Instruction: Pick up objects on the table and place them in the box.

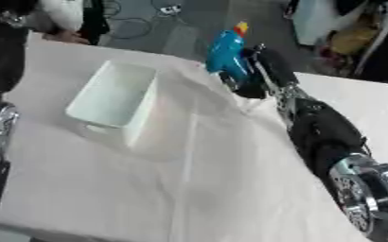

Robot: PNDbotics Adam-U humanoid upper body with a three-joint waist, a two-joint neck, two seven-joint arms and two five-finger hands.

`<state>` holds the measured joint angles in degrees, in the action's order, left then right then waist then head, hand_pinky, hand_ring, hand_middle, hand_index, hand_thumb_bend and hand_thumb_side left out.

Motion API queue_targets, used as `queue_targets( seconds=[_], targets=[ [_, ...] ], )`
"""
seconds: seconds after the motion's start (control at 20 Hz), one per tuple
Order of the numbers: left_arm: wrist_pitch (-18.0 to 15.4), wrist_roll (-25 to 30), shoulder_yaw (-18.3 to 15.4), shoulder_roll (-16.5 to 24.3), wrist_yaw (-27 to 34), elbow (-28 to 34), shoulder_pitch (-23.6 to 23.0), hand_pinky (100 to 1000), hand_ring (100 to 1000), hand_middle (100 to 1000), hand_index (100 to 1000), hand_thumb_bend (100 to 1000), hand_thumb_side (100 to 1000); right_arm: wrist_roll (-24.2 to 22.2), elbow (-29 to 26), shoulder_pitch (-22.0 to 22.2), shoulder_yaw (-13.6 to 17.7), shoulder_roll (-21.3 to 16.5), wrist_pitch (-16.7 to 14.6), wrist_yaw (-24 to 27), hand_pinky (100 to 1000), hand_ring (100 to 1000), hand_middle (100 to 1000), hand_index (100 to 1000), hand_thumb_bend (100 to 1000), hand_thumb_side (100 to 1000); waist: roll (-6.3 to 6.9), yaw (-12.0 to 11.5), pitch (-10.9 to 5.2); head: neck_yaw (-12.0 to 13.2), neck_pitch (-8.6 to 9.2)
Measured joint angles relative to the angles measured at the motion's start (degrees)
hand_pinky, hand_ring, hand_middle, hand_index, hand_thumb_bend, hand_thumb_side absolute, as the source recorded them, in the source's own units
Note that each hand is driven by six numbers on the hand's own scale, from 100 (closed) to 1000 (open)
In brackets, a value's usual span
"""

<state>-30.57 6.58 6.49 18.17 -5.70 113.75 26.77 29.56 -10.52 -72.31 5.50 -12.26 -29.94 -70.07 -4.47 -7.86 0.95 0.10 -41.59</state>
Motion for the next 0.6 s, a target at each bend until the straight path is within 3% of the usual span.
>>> queue_targets(
  seconds=[0.6],
  targets=[
    [0.03,-0.03,0.0,0.0,0.0,0.0,-0.09,806,697,862,869,366,1000,-1.47,-0.67,-0.27,-0.01,0.1,-0.02,0.78,100,100,100,100,100,555,-0.09,-0.25,0.0,0.0,0.02]
  ],
)
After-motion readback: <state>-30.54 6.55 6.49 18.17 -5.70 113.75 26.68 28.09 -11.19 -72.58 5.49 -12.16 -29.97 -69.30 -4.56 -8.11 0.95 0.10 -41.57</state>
